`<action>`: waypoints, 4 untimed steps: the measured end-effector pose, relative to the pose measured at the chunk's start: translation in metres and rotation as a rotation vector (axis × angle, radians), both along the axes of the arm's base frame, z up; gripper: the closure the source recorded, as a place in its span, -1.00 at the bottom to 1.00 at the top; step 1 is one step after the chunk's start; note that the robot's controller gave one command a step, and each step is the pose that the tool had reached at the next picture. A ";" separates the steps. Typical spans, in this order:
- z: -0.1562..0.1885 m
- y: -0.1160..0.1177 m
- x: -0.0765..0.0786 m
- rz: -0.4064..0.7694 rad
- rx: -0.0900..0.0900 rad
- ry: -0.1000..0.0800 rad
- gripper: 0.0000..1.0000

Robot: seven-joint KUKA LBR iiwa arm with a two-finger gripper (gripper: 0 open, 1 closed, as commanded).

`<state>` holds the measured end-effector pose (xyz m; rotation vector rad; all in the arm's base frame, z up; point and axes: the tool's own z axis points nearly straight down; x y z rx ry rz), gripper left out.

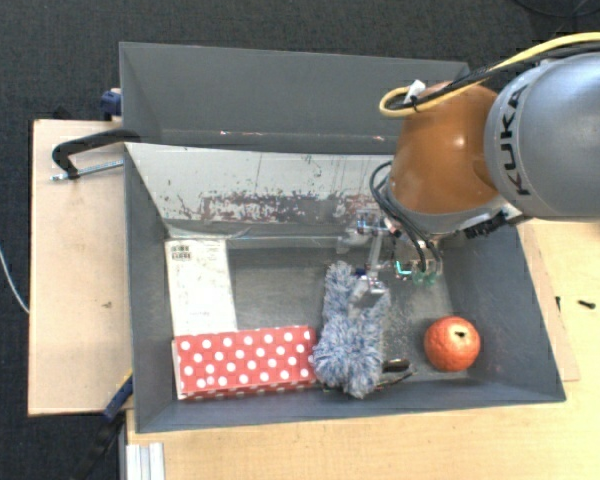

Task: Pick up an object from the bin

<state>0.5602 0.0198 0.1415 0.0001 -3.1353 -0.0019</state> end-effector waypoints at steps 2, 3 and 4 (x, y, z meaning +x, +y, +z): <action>-0.065 -0.011 0.017 0.302 0.003 -0.006 1.00; -0.065 -0.011 0.017 0.302 0.003 -0.006 1.00; 0.078 0.005 0.009 0.290 0.000 -0.014 1.00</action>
Offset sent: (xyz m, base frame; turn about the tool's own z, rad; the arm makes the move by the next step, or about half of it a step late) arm 0.0151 -0.0140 -0.0715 -0.3020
